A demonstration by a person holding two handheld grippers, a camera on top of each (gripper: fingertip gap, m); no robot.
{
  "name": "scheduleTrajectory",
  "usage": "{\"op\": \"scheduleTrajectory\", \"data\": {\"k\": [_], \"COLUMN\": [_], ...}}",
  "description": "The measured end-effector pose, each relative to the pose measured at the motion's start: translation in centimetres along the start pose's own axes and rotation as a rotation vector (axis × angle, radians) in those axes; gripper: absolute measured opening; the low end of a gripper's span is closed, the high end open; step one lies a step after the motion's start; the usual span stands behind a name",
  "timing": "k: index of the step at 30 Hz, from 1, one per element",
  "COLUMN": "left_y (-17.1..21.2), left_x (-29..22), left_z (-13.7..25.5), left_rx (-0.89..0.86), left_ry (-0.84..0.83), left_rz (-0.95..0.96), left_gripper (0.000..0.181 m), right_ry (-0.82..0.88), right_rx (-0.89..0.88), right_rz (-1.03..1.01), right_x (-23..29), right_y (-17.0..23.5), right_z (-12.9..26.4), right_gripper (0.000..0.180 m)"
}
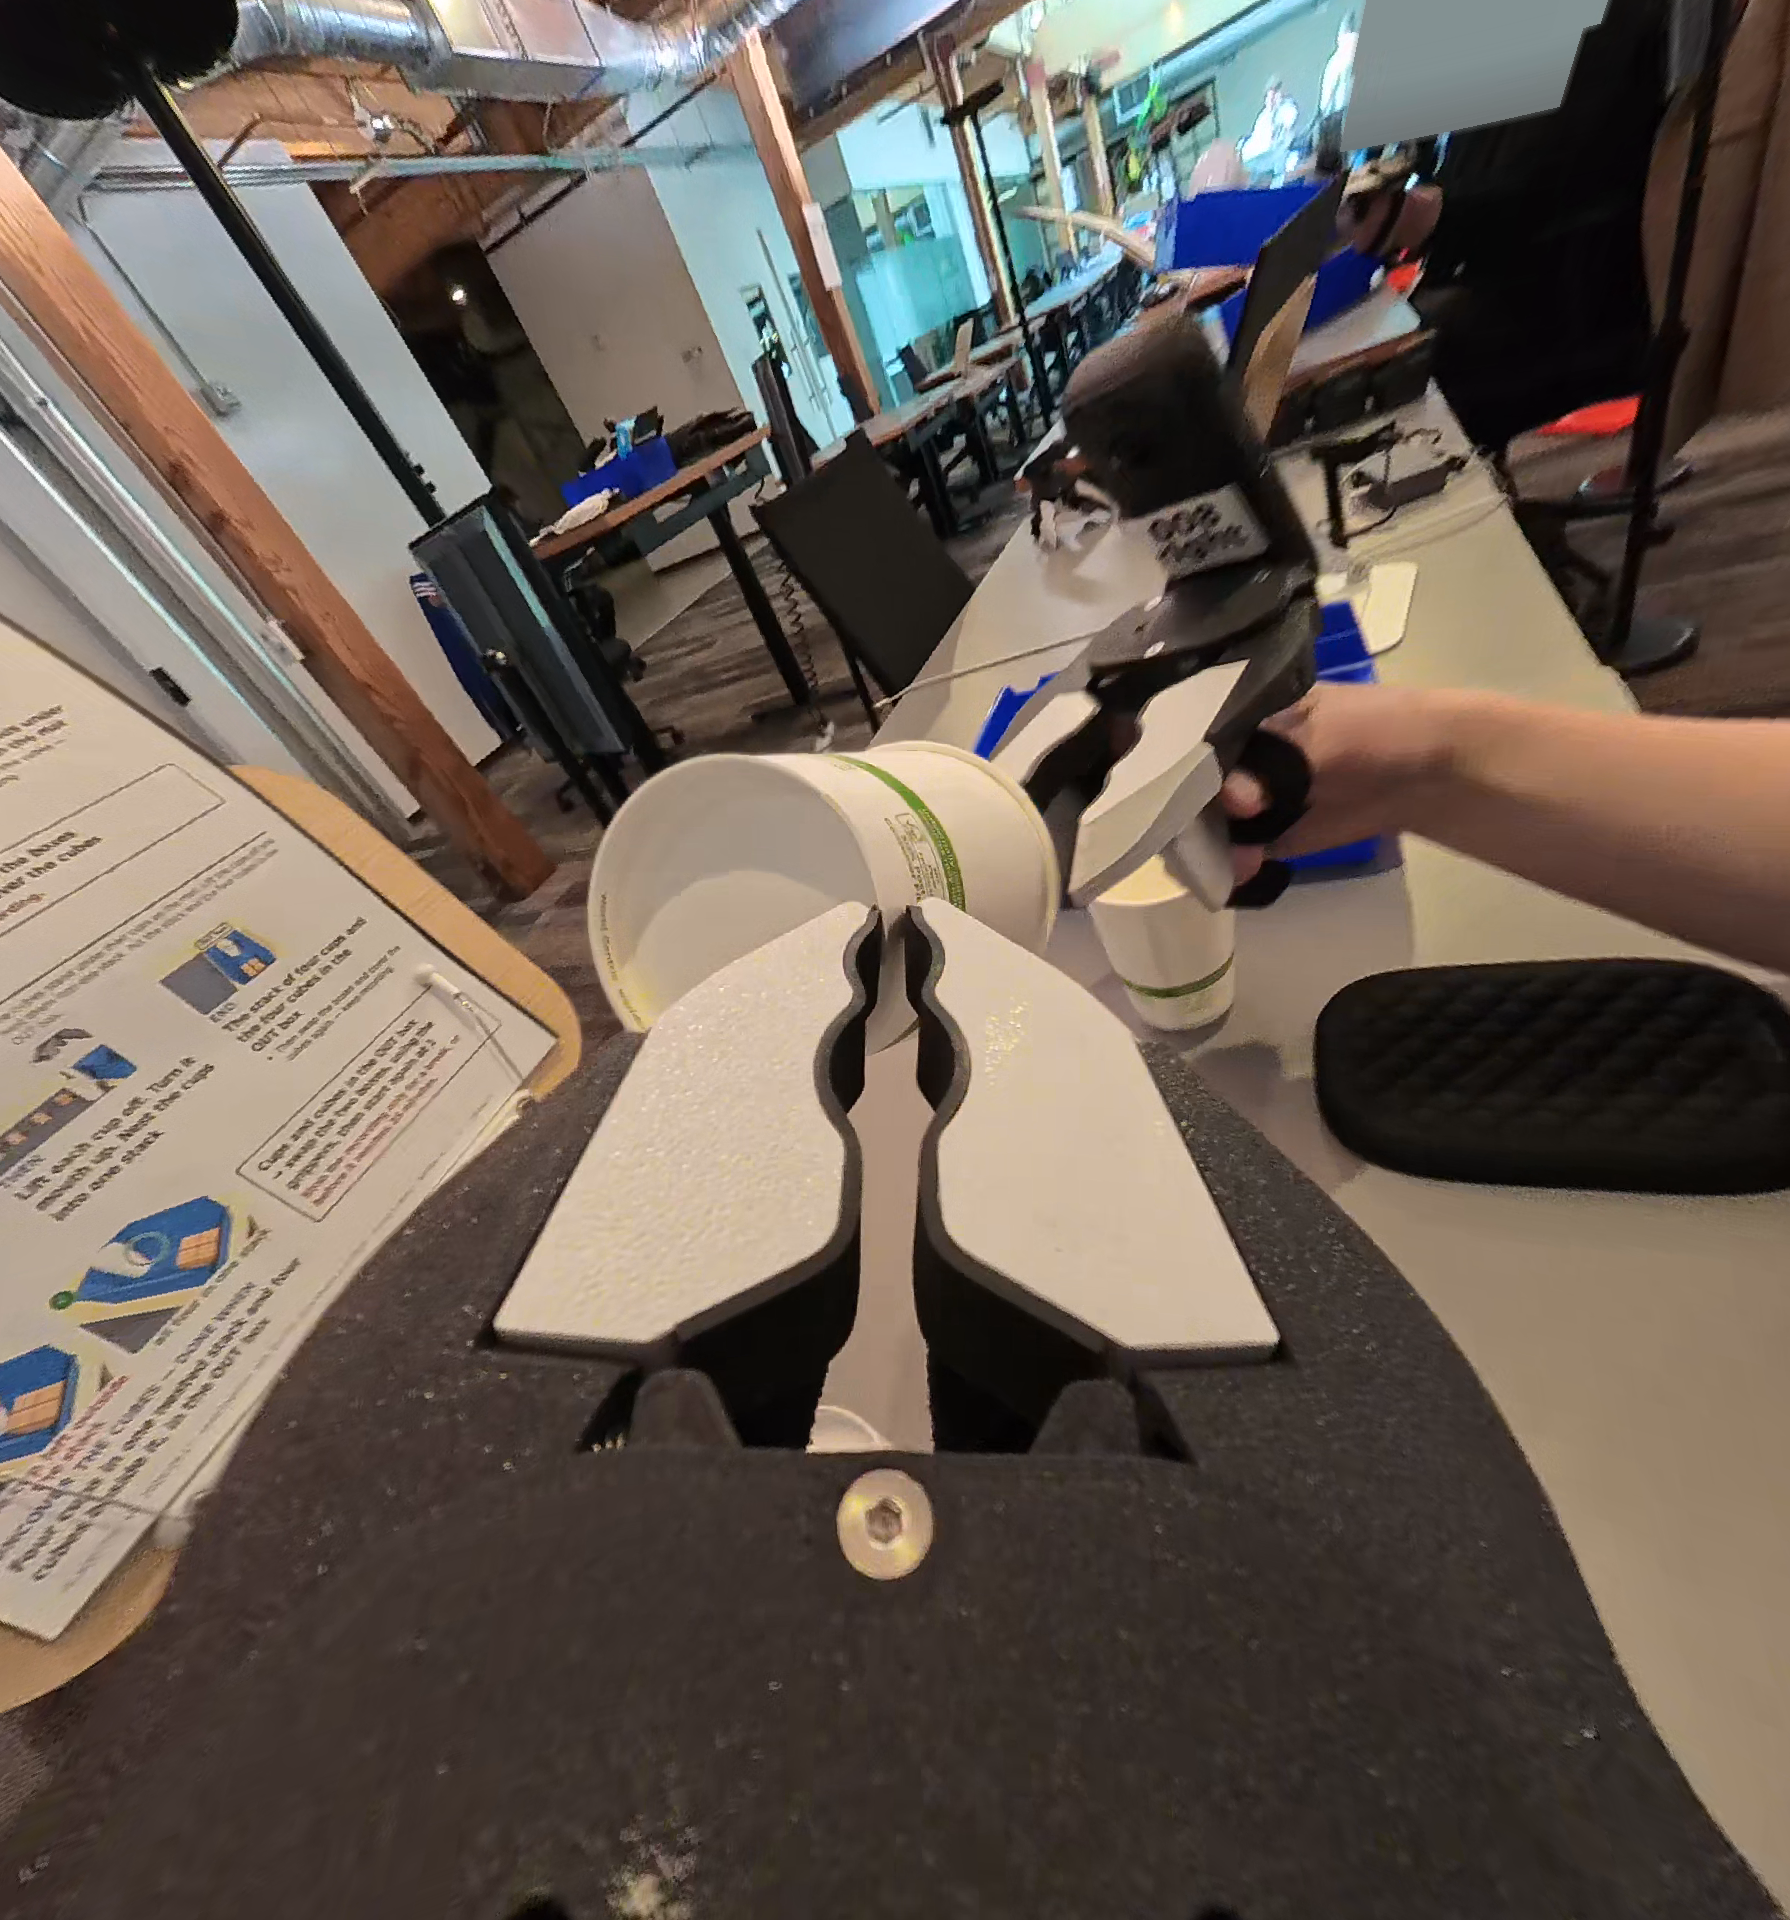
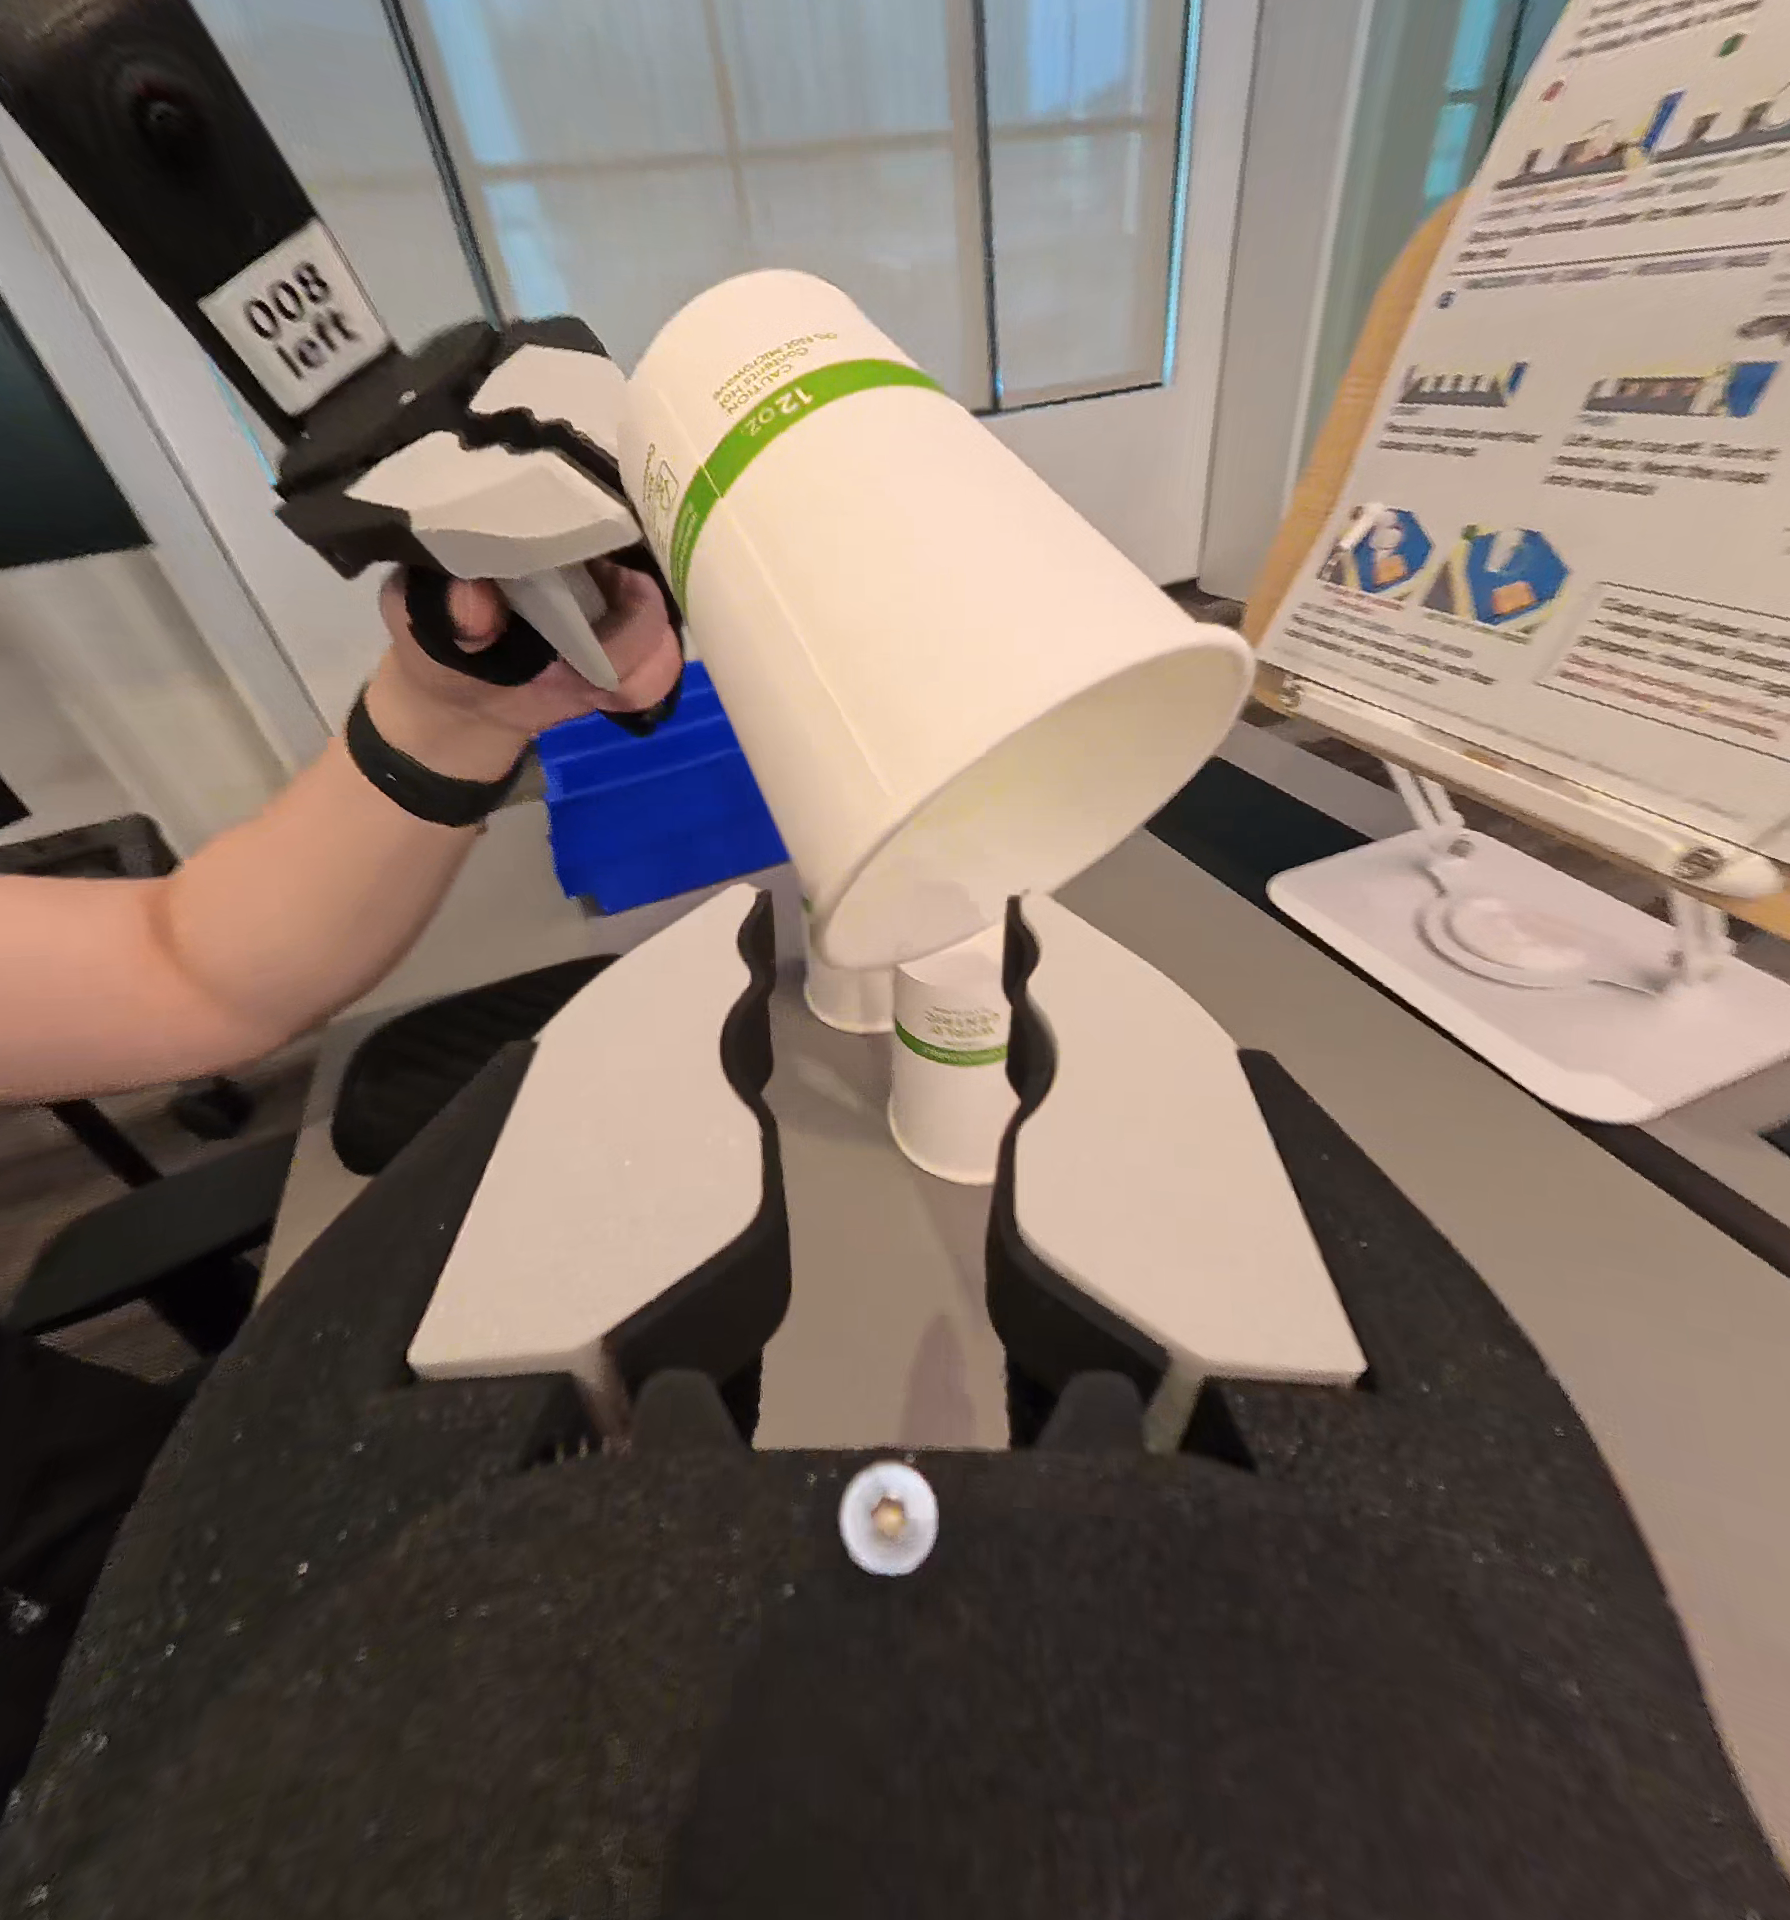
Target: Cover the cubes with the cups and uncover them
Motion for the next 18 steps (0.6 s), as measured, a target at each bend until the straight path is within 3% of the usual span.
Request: {"op": "scheduleTrajectory", "data": {"k": [6, 9, 14, 18], "left_y": [0.1, 0.5, 0.8, 1.7], "left_x": [-0.3, -0.5, -1.0, -1.6], "left_z": [0.7, 0.9, 2.0, 2.9], "left_rx": [-0.047, -0.045, -0.048, -0.026], "left_ry": [0.004, -0.007, -0.037, -0.025], "left_rz": [0.028, 0.042, 0.052, 0.078], "left_gripper": [0.003, 0.008, 0.018, 0.005], "right_ry": [-0.172, -0.227, -0.126, -0.032], "right_rx": [-0.145, -0.141, -0.079, -0.024], "right_rz": [-0.079, -0.078, 0.002, 0.107], "right_x": [1.5, 1.9, 1.3, 0.8], "right_y": [-1.0, -1.1, -2.7, -5.0], "right_z": [-0.5, -0.1, 2.5, 6.2], "right_gripper": [0.005, 0.002, 0.002, 0.001]}}
Point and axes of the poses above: each gripper's, where its closed fingertips meet, z back along the fingers, y out of its underside, x = y × z across the jaws, the point moved 7 cm from there along z, back along the fingers, and after that the axes turned 13 degrees about y, right-handed, at the moved point
